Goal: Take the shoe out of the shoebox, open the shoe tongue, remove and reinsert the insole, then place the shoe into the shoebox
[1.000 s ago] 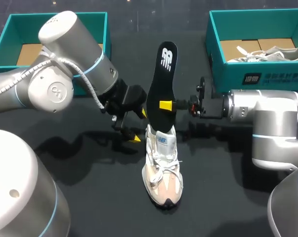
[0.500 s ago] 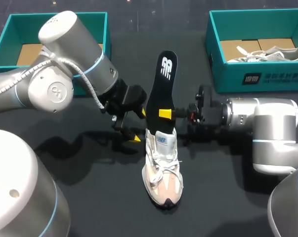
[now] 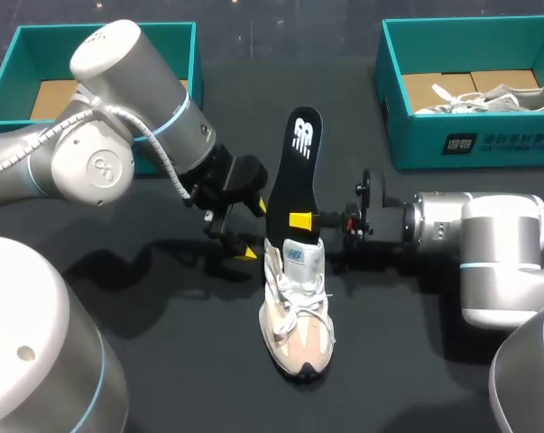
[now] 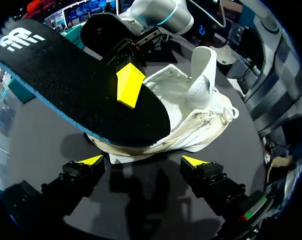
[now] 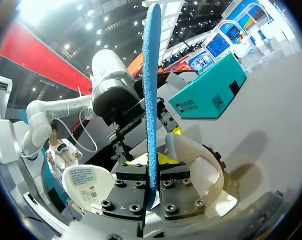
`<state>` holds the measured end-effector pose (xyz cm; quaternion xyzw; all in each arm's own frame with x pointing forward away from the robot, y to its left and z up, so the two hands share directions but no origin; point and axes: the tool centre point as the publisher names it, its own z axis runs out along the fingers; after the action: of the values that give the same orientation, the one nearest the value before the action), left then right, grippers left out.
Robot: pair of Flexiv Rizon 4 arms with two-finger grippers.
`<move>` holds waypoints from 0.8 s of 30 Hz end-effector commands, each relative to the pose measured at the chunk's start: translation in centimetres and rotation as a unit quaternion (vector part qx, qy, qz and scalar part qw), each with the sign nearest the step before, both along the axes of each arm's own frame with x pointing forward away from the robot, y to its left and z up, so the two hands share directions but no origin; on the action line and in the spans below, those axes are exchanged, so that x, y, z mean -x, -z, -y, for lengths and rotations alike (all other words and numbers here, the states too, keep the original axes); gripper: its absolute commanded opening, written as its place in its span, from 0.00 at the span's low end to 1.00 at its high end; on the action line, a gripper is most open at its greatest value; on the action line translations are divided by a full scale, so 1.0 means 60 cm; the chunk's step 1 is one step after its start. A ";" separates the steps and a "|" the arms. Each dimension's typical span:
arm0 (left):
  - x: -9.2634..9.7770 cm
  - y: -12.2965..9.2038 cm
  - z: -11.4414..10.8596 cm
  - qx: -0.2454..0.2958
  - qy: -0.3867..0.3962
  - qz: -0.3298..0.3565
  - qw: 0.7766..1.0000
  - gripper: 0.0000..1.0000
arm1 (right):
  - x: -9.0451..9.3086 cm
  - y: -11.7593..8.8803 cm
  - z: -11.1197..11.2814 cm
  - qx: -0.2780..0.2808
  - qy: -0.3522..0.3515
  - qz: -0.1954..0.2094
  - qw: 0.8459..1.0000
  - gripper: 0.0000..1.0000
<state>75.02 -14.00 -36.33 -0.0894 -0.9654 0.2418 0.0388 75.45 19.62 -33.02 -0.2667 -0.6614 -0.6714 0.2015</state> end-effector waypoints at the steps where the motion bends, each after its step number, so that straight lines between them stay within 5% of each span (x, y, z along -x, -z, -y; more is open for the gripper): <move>1: 0.000 0.002 0.001 0.000 0.000 0.000 1.000 1.00 | 0.018 0.015 -0.005 0.009 0.007 -0.013 1.000 0.00; 24: 0.000 0.002 0.001 0.000 0.000 0.000 1.000 1.00 | 0.048 0.061 -0.012 0.042 -0.055 -0.093 0.993 0.00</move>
<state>75.02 -14.01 -36.33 -0.0894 -0.9654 0.2418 0.0389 72.81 20.19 -35.11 -0.3055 -0.6816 -0.6046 0.2768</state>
